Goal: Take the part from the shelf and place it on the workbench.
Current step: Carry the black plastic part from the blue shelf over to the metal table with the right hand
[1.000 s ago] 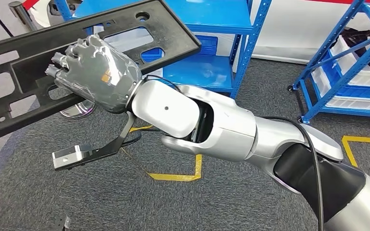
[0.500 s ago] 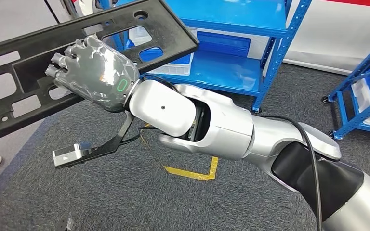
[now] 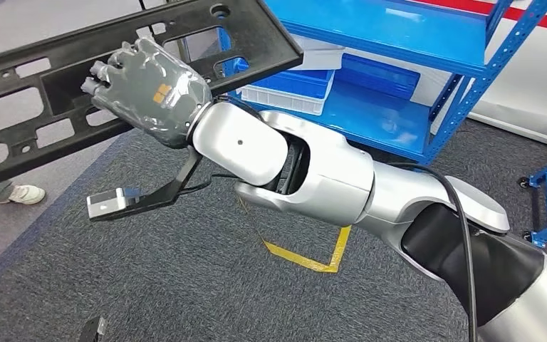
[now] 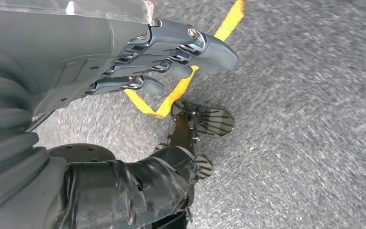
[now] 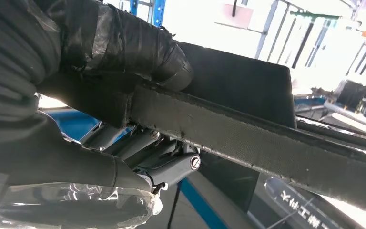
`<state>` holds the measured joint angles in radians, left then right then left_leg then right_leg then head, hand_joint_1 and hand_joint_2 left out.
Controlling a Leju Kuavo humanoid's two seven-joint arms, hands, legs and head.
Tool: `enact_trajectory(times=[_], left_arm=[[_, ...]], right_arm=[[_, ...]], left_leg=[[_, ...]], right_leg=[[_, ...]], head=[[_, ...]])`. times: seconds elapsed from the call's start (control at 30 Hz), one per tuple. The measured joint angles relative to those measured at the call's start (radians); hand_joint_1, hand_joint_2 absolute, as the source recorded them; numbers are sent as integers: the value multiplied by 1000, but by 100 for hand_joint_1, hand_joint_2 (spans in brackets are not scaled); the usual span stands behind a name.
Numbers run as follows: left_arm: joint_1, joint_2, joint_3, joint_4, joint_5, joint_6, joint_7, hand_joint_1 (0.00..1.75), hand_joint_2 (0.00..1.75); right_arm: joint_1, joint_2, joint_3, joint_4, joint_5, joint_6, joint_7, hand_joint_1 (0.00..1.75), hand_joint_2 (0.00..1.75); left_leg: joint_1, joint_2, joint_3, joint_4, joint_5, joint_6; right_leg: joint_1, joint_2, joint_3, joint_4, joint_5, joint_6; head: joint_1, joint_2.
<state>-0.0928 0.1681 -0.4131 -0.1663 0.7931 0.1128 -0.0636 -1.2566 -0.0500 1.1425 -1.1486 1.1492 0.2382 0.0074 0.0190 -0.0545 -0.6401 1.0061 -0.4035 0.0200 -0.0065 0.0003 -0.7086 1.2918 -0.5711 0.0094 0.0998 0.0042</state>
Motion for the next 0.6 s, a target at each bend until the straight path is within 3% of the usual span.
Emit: enact_trajectory(times=[0.07,0.13,0.17,0.27,0.4,0.43,0.53,0.57,0.6], left_arm=[[2,0,0,0,4,2,2,0,175],[4,1,0,0,9,4,4,0,175],[6,2,0,0,11,4,6,0,175],[12,3,0,0,14,6,11,0,175],[14,4,0,0,14,7,12,0,175],[17,4,0,1,14,8,13,0,175],[20,1,0,1,15,10,17,0,175],[19,1,0,1,17,9,16,0,175],[20,1,0,1,19,8,16,0,175]], right_arm=[[-24,-6,0,30,0,3,-4,175,175],[-44,-12,0,56,-1,8,-11,175,175],[-48,-15,0,69,-2,12,-13,175,175],[-56,-19,0,101,-3,18,-17,175,175],[-60,-20,0,112,-3,19,-16,175,175],[-67,-20,0,123,-3,21,-15,175,175],[-109,-23,0,208,-14,36,-9,175,175],[-122,-24,0,238,-18,42,-7,175,175],[-133,-25,0,259,-19,45,-7,175,175]], left_leg=[[5,-28,-14,16,0,-6],[7,-53,-32,32,1,-19],[8,-63,-40,35,5,-27],[12,-86,-50,27,18,-43],[13,-90,-52,26,20,-47],[10,-64,-59,38,11,-49],[3,43,-150,257,-95,-58],[4,53,-161,299,-109,-57],[2,57,-135,261,-87,-53]], right_leg=[[-9,28,61,-118,58,3],[-16,68,104,-211,87,5],[-16,78,107,-223,86,3],[-10,56,101,-222,93,-6],[-13,47,101,-225,96,-11],[-14,39,100,-228,99,-16],[-10,-24,95,-234,107,-31],[-6,-46,94,-234,108,-32],[-4,-59,94,-234,107,-32]], head=[[0,0],[0,0],[0,0],[0,0],[0,0],[-3,0],[-14,0],[-14,0],[-14,0]])
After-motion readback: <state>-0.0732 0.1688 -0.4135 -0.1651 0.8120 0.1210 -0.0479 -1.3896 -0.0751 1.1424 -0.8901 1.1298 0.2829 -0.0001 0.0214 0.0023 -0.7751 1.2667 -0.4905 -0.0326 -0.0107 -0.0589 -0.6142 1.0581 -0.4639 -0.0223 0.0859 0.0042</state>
